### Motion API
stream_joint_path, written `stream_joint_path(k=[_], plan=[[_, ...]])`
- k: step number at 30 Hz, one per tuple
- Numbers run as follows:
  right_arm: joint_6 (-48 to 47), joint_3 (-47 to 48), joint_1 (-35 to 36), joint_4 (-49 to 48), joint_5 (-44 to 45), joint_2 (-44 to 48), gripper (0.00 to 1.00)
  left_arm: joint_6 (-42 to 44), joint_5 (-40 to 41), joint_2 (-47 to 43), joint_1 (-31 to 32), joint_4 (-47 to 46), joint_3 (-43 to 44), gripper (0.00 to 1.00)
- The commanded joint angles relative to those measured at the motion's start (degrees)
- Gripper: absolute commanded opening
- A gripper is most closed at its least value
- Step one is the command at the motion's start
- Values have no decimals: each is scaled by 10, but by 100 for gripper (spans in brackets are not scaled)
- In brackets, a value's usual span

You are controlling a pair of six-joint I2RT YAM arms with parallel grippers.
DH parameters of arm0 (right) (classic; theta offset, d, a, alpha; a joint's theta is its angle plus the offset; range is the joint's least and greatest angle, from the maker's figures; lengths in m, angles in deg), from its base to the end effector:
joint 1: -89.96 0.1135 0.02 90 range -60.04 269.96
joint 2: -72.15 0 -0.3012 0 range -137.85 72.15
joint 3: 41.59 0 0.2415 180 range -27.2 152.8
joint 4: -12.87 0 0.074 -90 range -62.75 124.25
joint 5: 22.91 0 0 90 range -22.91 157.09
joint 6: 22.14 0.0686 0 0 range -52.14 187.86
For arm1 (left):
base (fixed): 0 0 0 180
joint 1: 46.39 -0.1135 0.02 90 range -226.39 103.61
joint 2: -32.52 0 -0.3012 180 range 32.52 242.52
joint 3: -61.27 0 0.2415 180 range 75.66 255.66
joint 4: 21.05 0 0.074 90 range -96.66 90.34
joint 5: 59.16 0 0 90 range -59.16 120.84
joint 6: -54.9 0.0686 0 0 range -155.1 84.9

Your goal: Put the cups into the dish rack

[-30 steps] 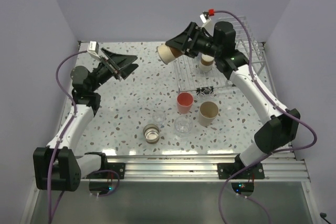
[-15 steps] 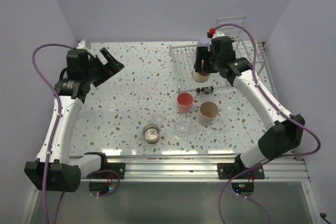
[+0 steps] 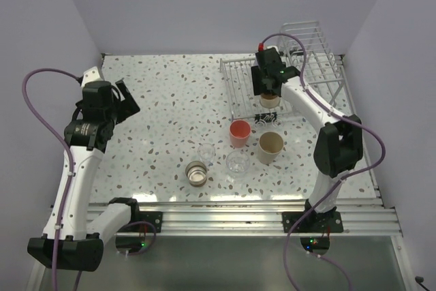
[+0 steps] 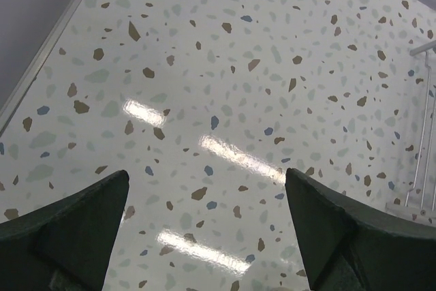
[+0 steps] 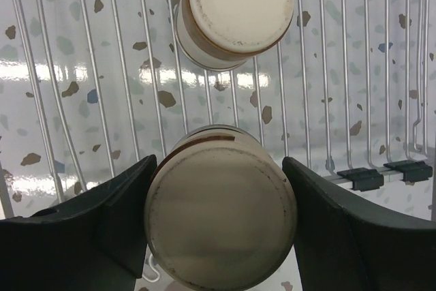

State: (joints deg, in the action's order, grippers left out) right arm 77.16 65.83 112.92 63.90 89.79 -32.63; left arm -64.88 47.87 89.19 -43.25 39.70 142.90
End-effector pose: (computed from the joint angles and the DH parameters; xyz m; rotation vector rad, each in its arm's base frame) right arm 0.4056 0.1431 0.3132 -0.1008 2.3388 -0.2037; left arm 0.1875 0.0098 0.3854 -0.6581 2.0617 -0.0031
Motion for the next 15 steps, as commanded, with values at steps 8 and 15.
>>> stream_joint_path(k=[8, 15], plan=[[27, 15, -14, -67, 45, -42, 0, 44, -42, -16, 3, -1, 5, 100], [59, -46, -23, -133, 59, -35, 0, 53, -42, -24, 3, -6, 6, 100]])
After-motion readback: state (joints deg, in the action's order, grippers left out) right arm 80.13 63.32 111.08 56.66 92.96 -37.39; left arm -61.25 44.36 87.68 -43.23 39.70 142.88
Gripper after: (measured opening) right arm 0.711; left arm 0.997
